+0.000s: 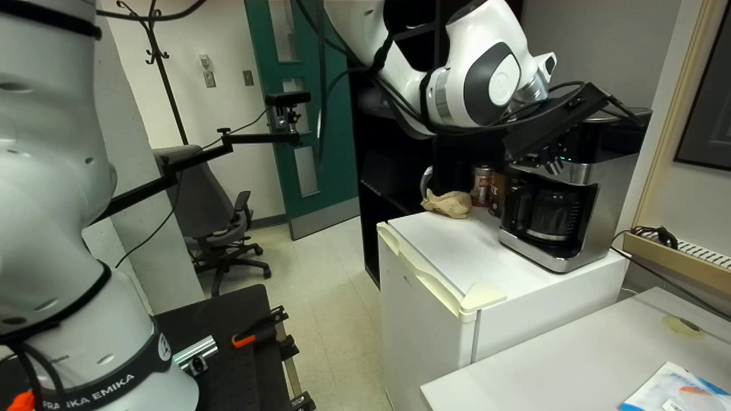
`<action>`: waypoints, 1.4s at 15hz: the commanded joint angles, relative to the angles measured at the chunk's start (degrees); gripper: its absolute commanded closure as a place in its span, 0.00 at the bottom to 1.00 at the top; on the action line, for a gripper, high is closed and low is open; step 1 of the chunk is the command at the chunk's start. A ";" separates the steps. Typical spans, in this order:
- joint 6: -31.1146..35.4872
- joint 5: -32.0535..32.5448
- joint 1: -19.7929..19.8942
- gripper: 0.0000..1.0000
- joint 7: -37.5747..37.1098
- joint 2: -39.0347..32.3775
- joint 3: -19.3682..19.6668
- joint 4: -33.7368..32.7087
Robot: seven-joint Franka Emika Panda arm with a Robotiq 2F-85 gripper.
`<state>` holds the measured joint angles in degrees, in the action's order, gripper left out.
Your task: Press two buttons on the coffee maker
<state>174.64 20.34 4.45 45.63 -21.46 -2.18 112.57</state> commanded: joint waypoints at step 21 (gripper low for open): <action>2.23 2.28 -1.90 1.00 0.01 -10.34 0.03 -13.07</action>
<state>175.61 20.94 2.62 45.63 -31.03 -2.14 101.56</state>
